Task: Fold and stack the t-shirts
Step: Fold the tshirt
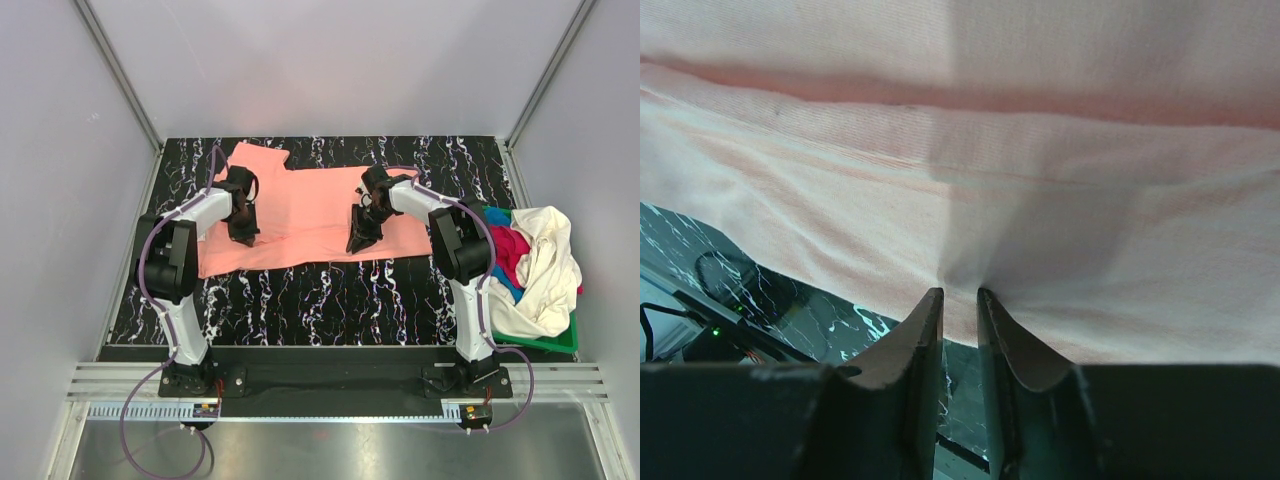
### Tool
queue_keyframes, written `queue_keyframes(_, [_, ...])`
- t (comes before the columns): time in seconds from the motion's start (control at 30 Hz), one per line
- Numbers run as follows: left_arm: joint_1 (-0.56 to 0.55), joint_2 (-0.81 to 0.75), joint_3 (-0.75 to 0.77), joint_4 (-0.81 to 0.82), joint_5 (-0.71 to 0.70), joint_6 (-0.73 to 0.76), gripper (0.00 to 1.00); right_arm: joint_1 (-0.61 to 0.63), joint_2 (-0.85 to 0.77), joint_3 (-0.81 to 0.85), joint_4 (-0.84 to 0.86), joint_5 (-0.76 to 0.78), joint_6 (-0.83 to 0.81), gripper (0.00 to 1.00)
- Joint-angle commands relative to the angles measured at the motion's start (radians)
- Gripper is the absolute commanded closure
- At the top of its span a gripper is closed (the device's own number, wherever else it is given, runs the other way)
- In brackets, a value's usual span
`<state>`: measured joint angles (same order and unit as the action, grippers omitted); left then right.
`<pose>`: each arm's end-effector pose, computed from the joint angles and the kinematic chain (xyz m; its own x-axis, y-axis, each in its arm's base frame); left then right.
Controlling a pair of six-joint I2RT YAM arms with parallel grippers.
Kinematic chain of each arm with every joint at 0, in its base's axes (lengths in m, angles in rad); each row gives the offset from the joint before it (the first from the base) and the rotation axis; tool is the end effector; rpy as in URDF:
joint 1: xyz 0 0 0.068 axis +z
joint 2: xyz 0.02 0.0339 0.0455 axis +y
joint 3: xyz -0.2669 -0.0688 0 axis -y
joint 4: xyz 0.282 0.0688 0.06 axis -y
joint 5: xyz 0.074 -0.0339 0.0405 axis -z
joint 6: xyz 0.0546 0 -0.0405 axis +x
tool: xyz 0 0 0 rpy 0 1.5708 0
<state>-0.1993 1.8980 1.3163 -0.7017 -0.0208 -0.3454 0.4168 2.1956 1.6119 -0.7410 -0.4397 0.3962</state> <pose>0.4029 -0.0802 0.1381 -0.9495 -0.1535 -0.2735 -0.1374 0.9875 -0.0772 0.4245 0.2134 0.1049 -0.9961 -0.0591 -0.0654 -0.0832 0.8761 0.4749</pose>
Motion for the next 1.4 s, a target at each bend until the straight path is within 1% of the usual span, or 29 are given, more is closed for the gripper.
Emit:
queue_keyframes(0.0, [-0.005,-0.016,0.044,0.041,-0.025,0.0,1.0,0.0,0.041,0.017,-0.031,0.002,-0.025,0.73])
queue_keyframes(0.13, [-0.017,-0.023,0.066,0.07,-0.025,0.008,1.0,0.0,0.042,0.02,-0.034,0.002,-0.02,0.73])
queue_keyframes(0.23, [-0.034,-0.007,0.11,0.099,-0.022,0.017,1.0,0.0,0.041,0.029,-0.041,-0.002,-0.01,0.73])
queue_keyframes(0.3, [-0.052,0.036,0.193,0.105,-0.022,0.025,1.0,-0.001,0.044,0.042,-0.049,-0.007,0.0,0.73])
queue_keyframes(0.33, [-0.058,0.082,0.263,0.108,-0.022,0.028,1.0,-0.001,0.044,0.048,-0.054,-0.011,0.007,0.73])
queue_keyframes(0.4, [-0.075,0.134,0.338,0.117,0.014,0.04,1.0,-0.001,0.049,0.059,-0.055,-0.024,0.015,0.73])
queue_keyframes(0.43, [-0.081,0.194,0.445,0.087,0.015,0.046,0.99,0.0,0.049,0.062,-0.057,-0.025,0.018,0.73])
queue_keyframes(0.47, [-0.089,0.213,0.49,0.055,0.01,0.045,0.87,-0.001,0.05,0.066,-0.06,-0.025,0.02,0.73])
queue_keyframes(0.5, [-0.103,0.217,0.518,0.024,0.009,0.049,0.81,-0.001,0.05,0.071,-0.067,-0.024,0.018,0.73])
queue_keyframes(0.53, [-0.107,0.188,0.52,0.022,0.004,0.058,0.75,-0.001,0.05,0.071,-0.07,-0.021,0.012,0.73])
queue_keyframes(0.57, [-0.111,0.158,0.502,0.031,-0.022,0.059,0.7,-0.001,0.043,0.068,-0.075,-0.018,0.01,0.73])
queue_keyframes(0.6, [-0.111,0.121,0.471,0.036,-0.04,0.054,0.62,-0.001,0.038,0.062,-0.074,-0.011,0.007,0.73])
queue_keyframes(0.63, [-0.109,0.046,0.398,0.044,-0.063,0.046,0.41,-0.001,0.035,0.06,-0.075,-0.01,0.001,0.73])
queue_keyframes(0.67, [-0.109,0.015,0.361,0.039,-0.092,0.046,0.36,-0.001,0.029,0.057,-0.075,-0.007,0.0,0.73])
queue_keyframes(0.7, [-0.103,-0.012,0.321,0.034,-0.093,0.048,0.33,0.0,0.026,0.045,-0.069,-0.007,0.001,0.73])
queue_keyframes(0.73, [-0.097,-0.054,0.243,0.03,-0.09,0.04,0.33,-0.001,0.021,0.037,-0.064,-0.005,0.003,0.73])
queue_keyframes(0.77, [-0.091,-0.071,0.2,0.03,-0.079,0.033,0.33,-0.001,0.013,0.031,-0.058,-0.007,0.004,0.73])
queue_keyframes(0.8, [-0.075,-0.085,0.158,0.034,-0.068,0.026,0.34,-0.001,0.012,0.017,-0.046,-0.01,0.007,0.73])
queue_keyframes(0.83, [-0.069,-0.105,0.082,0.039,-0.061,0.023,0.35,-0.001,0.012,0.014,-0.041,-0.01,0.012,0.73])
queue_keyframes(0.93, [-0.058,-0.14,-0.029,0.06,-0.064,0.032,0.48,0.0,0.012,0.003,-0.034,-0.014,0.013,0.73])
queue_keyframes(0.97, [-0.058,-0.151,-0.051,0.073,-0.07,0.036,0.51,-0.001,0.009,0.0,-0.028,-0.014,0.013,0.73])
queue_keyframes(1.03, [-0.058,-0.169,-0.092,0.087,-0.073,0.04,0.5,0.0,0.006,-0.012,-0.023,-0.013,0.016,0.73])
queue_keyframes(1.1, [-0.058,-0.165,-0.097,0.082,-0.076,0.039,0.48,0.0,0.006,-0.021,-0.015,-0.017,0.02,0.73])
queue_keyframes(1.27, [-0.058,-0.122,-0.088,0.087,-0.091,0.036,0.47,-0.001,0.006,-0.027,-0.012,-0.016,0.018,0.73])
queue_keyframes(1.3, [-0.058,-0.113,-0.077,0.088,-0.094,0.037,0.48,-0.001,0.006,-0.029,-0.014,-0.016,0.018,0.73])
queue_keyframes(1.33, [-0.057,-0.097,-0.071,0.09,-0.096,0.039,0.52,-0.001,0.007,-0.03,-0.014,-0.016,0.018,0.73])
queue_keyframes(1.37, [-0.057,-0.09,-0.065,0.093,-0.096,0.039,0.54,0.0,0.009,-0.029,-0.015,-0.016,0.016,0.73])
